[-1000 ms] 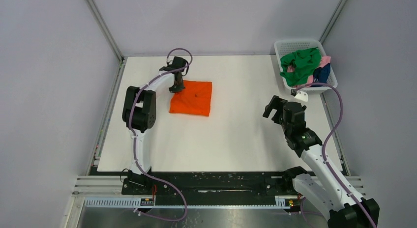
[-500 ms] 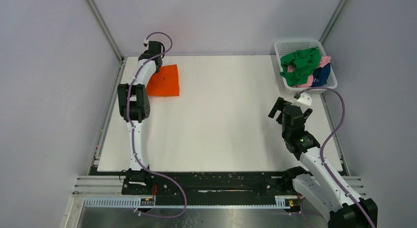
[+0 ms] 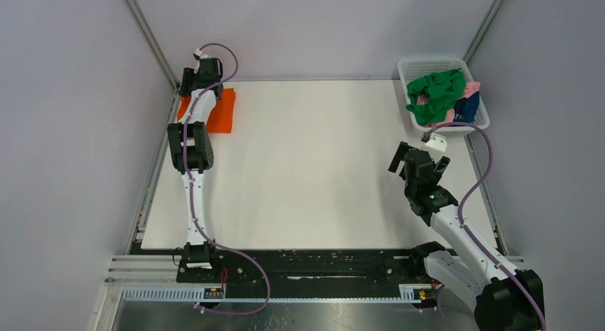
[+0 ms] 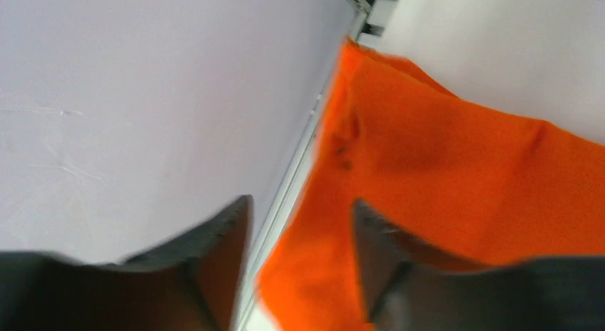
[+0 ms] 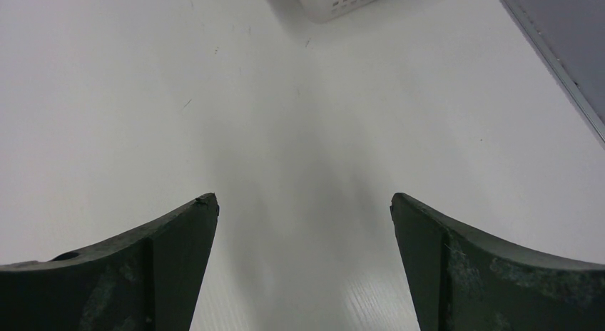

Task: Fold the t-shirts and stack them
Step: Put the neatly folded tshirt into the corner of the board with the left arm, then reset both arms

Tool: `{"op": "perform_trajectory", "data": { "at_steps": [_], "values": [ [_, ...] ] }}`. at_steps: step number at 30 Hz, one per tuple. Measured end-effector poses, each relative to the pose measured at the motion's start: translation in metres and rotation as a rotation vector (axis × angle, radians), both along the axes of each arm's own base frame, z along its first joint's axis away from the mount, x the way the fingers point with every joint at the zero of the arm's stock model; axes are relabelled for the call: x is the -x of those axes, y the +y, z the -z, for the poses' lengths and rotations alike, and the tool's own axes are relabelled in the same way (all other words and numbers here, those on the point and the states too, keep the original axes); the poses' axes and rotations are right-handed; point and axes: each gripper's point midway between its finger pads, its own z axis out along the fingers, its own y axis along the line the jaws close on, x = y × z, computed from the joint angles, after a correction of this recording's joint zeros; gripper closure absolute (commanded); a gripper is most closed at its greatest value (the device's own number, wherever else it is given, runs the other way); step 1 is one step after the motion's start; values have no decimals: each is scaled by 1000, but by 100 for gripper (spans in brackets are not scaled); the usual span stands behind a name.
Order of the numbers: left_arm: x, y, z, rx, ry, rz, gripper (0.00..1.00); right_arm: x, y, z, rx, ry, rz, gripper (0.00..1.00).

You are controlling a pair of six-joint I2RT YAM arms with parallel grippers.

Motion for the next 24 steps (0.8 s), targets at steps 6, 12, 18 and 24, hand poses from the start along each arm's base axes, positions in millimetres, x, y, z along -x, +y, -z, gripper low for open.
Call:
{"op": "perform_trajectory", "data": {
  "at_steps": [6,12,18,24],
  "values": [
    [-6,11,-15,-27,-67,-28,1,-1,0,5,7,24,0,1],
    [12,-24,-24,58,-82,-15,1,-7,6,3,6,86,-13,0],
    [70,-131,-91,380,-236,133,1,-8,33,11,-67,169,-132,1],
    [203,-197,-149,733,-453,316,1,10,50,23,-161,199,-213,1]
  ]
}}
